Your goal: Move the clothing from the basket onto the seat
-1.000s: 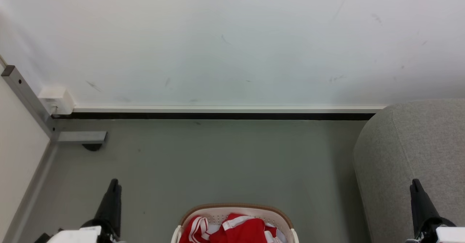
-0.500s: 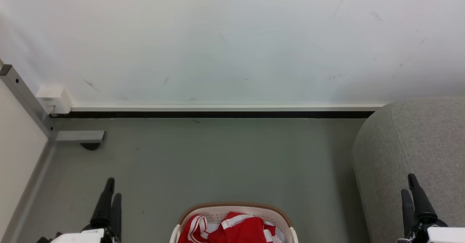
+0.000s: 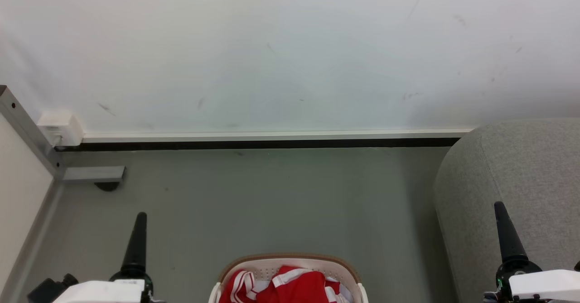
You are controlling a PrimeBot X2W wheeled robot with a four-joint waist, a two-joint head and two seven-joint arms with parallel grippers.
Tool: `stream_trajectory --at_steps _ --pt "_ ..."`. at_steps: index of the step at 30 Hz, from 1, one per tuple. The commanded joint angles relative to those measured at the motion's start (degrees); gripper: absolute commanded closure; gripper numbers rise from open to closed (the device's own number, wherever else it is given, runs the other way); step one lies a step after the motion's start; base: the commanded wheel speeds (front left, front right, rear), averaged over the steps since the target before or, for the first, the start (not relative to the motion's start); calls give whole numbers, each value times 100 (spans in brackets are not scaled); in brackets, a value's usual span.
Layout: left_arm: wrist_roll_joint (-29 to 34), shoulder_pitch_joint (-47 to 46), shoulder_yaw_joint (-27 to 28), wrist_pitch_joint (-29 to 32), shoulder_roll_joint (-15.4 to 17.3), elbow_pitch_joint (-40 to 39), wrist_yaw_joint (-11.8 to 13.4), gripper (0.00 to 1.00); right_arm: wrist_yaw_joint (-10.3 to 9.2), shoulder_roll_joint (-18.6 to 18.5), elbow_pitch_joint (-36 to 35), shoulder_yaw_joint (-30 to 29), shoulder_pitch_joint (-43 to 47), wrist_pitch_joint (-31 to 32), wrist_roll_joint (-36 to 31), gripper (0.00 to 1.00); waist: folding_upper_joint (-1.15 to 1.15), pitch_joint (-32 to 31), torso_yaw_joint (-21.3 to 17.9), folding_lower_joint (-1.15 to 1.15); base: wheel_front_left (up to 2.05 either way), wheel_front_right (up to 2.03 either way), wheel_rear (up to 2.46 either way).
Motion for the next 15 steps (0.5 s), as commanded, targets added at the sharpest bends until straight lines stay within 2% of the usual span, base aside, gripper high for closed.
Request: stream_trajectory --at_steps 1,11,15 --pt "340 -61 -25 -56 44 -165 45 0 -3 -73 -161 47 -120 -54 -290 0 0 -1 -8 0 0 0 0" --pt "2057 44 -329 -272 52 -390 493 0 -4 -299 -244 471 -182 -270 -1977 0 0 16 -75 0 0 0 0" --pt "2510 40 -436 -346 55 -475 649 0 -4 -318 -159 568 -189 -345 -2557 0 0 25 -93 0 0 0 0"
